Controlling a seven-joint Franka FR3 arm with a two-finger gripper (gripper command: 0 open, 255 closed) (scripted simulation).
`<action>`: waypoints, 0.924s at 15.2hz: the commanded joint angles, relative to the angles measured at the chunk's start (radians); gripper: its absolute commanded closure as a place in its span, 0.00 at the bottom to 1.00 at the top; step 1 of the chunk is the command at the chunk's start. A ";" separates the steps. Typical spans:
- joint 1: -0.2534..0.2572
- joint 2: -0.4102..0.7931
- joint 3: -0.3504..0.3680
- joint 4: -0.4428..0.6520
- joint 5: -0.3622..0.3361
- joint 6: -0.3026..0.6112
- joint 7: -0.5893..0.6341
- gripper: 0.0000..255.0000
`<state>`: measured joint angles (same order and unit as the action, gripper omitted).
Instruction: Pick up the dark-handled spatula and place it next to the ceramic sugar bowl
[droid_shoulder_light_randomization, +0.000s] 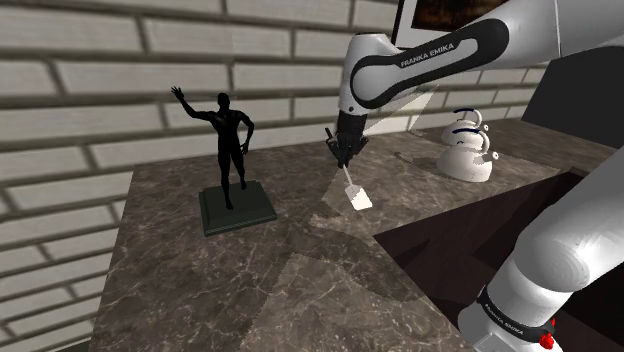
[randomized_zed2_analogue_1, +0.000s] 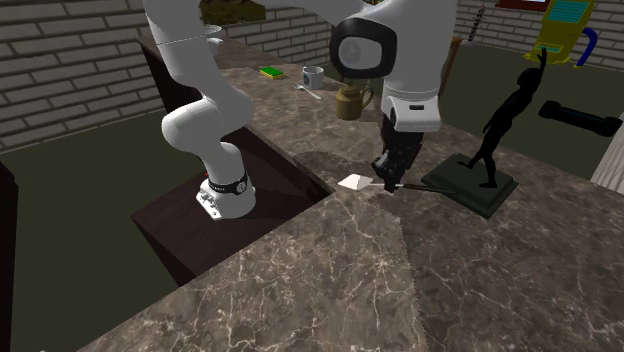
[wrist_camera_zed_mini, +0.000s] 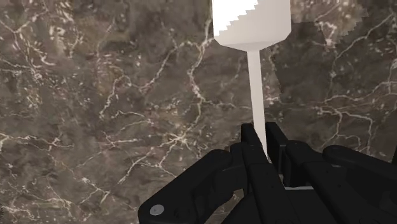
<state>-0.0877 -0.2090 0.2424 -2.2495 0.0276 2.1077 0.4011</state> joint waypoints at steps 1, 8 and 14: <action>-0.001 -0.007 -0.003 0.019 0.001 -0.027 -0.004 1.00; -0.002 -0.029 -0.007 0.093 0.005 -0.122 -0.009 1.00; -0.003 -0.040 -0.011 0.164 0.005 -0.203 -0.012 1.00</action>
<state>-0.0890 -0.2458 0.2343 -2.0991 0.0330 1.9211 0.3933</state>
